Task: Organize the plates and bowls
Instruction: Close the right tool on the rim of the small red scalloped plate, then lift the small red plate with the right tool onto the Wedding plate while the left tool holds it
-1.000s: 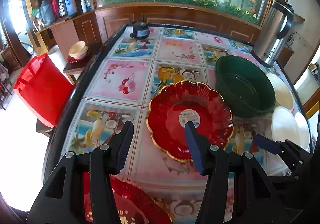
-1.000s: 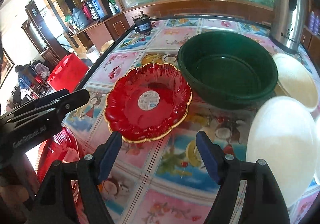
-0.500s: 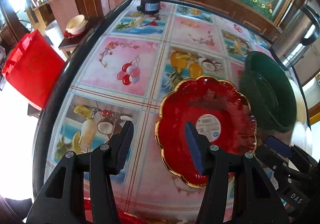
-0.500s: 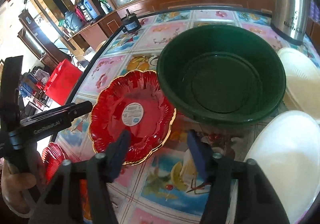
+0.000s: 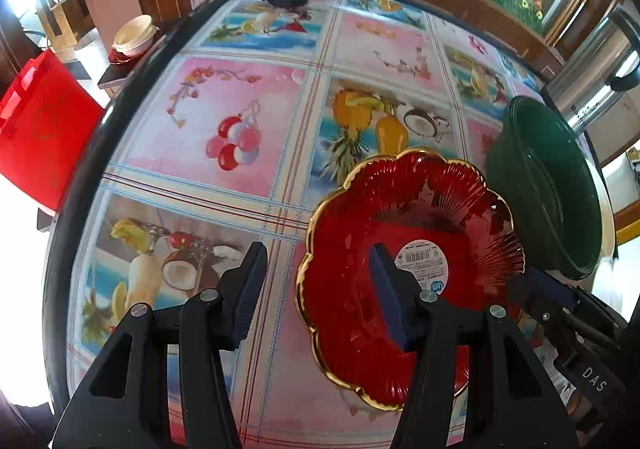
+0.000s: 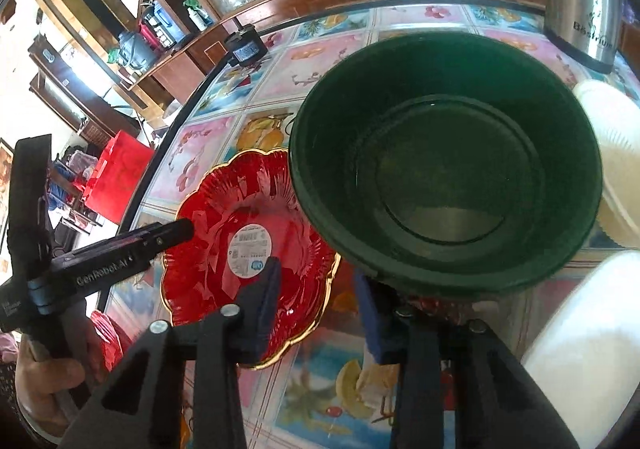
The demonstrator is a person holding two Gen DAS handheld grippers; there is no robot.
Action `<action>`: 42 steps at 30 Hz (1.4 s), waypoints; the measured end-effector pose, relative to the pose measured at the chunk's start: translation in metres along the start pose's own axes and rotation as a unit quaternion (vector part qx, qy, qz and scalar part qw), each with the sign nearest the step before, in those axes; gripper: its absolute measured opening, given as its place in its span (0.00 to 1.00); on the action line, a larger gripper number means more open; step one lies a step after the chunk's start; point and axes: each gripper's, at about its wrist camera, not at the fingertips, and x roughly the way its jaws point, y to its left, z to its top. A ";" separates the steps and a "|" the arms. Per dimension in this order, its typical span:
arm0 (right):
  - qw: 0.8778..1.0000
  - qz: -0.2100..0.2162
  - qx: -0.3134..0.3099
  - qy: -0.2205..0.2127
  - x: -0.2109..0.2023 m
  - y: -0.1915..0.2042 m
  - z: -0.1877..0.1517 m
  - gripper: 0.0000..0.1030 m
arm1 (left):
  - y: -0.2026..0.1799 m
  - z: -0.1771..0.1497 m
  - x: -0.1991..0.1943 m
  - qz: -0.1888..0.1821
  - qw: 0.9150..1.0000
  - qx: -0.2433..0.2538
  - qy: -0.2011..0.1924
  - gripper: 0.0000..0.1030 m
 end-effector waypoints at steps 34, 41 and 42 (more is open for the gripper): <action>0.999 -0.018 -0.032 0.009 0.002 0.008 -0.013 0.25 | 0.010 -0.024 -0.017 -0.050 0.998 0.024 -0.005 0.12; 0.998 -0.019 -0.048 0.021 0.005 0.008 -0.014 0.20 | 0.011 -0.029 -0.013 -0.049 0.998 0.030 0.005 0.12; 0.998 -0.019 -0.050 0.020 0.005 0.008 -0.014 0.20 | 0.011 -0.029 -0.012 -0.048 0.998 0.030 0.006 0.12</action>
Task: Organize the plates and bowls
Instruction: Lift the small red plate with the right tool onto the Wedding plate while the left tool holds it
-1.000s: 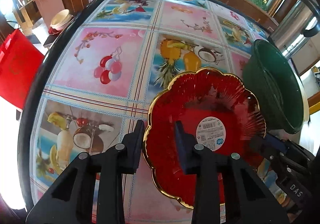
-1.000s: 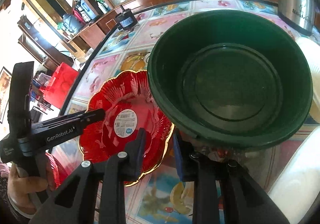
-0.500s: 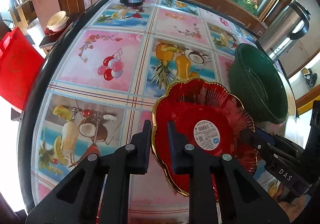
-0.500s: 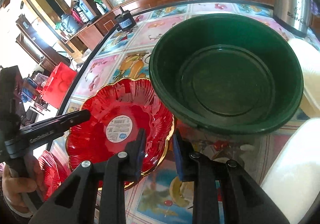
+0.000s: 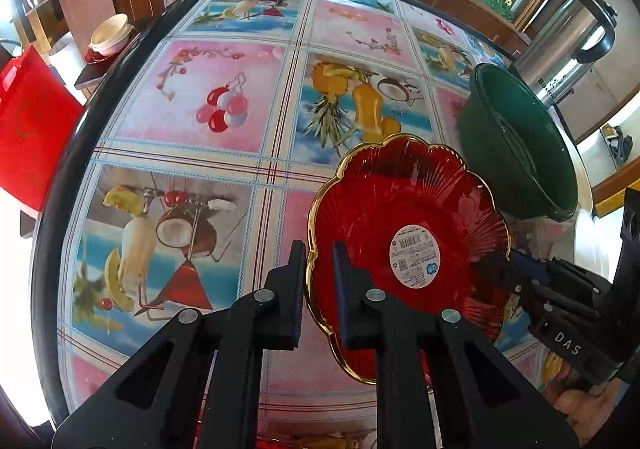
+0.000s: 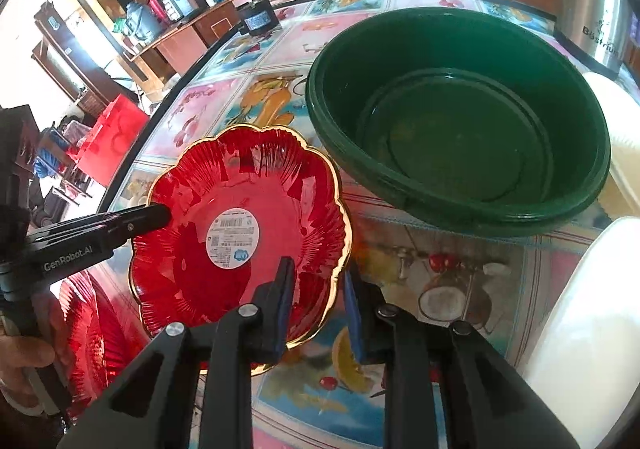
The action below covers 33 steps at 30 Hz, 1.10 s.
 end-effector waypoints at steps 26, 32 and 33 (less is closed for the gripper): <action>0.999 0.023 -0.024 -0.043 -0.052 0.024 -0.016 0.20 | 0.002 -0.026 -0.063 -0.014 0.999 -0.005 -0.050 0.12; 0.997 0.041 -0.036 -0.050 -0.063 0.037 -0.027 0.21 | 0.006 -0.049 -0.093 -0.014 0.997 -0.004 -0.077 0.12; 0.997 0.043 -0.039 -0.051 -0.064 0.039 -0.029 0.22 | 0.006 -0.054 -0.099 -0.007 0.996 -0.002 -0.084 0.12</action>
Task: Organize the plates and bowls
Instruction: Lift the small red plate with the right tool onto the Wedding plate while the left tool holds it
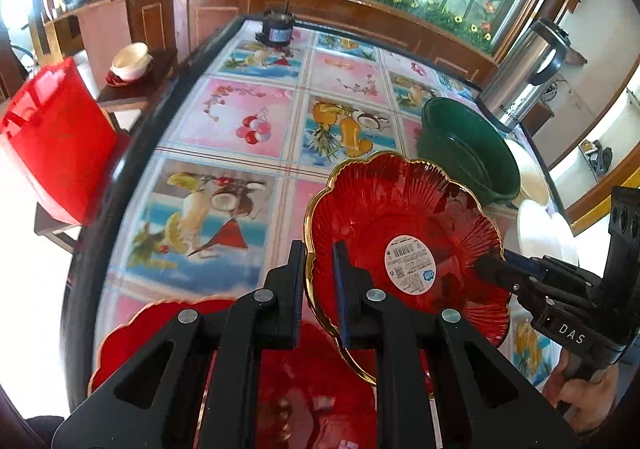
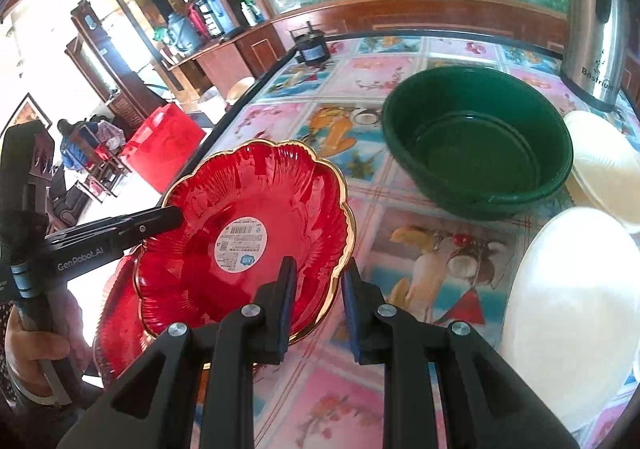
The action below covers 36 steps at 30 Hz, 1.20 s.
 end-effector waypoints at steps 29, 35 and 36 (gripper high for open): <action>0.994 0.030 -0.101 0.022 0.013 0.101 -0.048 0.23 | 0.072 -0.094 -0.078 0.018 0.996 -0.064 -0.055 0.12; 0.994 0.028 -0.103 0.016 0.008 0.102 -0.048 0.23 | 0.070 -0.096 -0.083 0.014 0.996 -0.062 -0.061 0.12; 0.994 0.028 -0.104 0.016 0.008 0.102 -0.047 0.23 | 0.071 -0.096 -0.084 0.014 0.996 -0.062 -0.062 0.12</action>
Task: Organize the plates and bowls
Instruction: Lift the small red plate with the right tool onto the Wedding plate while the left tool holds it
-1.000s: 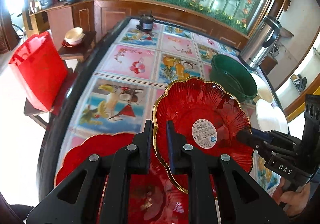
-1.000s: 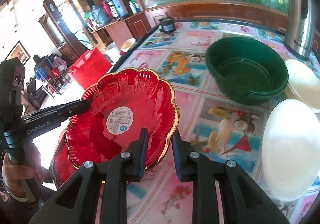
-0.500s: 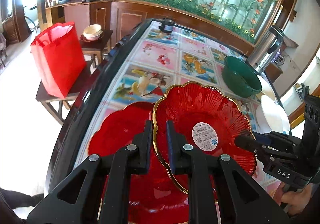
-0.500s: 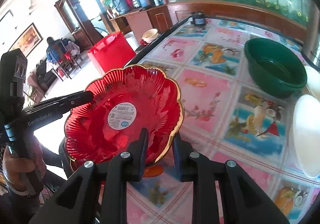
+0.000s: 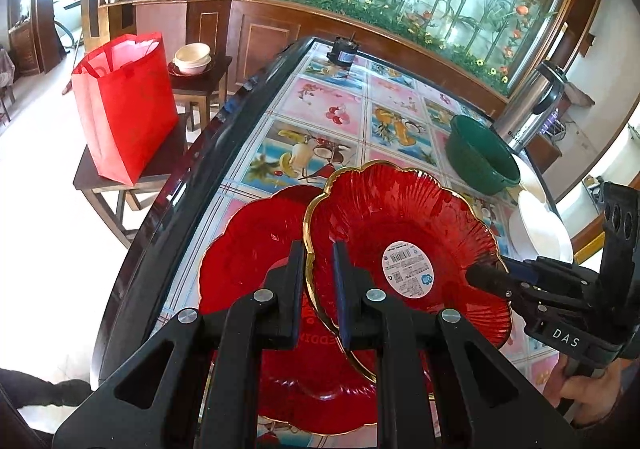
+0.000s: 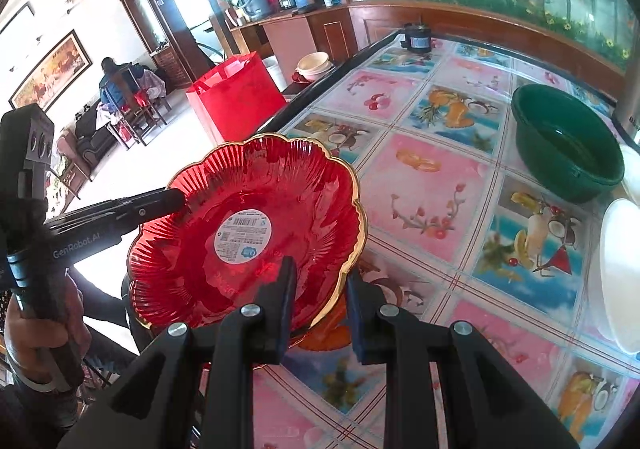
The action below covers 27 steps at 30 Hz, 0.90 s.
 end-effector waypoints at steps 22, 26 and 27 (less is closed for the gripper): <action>0.999 0.000 -0.017 0.027 0.022 0.013 -0.001 0.23 | 0.020 -0.014 0.001 0.011 1.000 -0.011 0.009 0.12; 0.999 -0.001 -0.021 0.032 0.027 0.016 0.000 0.23 | 0.023 -0.016 0.007 0.019 1.000 -0.007 0.017 0.12; 0.999 -0.002 -0.022 0.035 0.029 0.016 0.000 0.24 | 0.025 -0.017 0.008 0.020 1.000 -0.009 0.019 0.12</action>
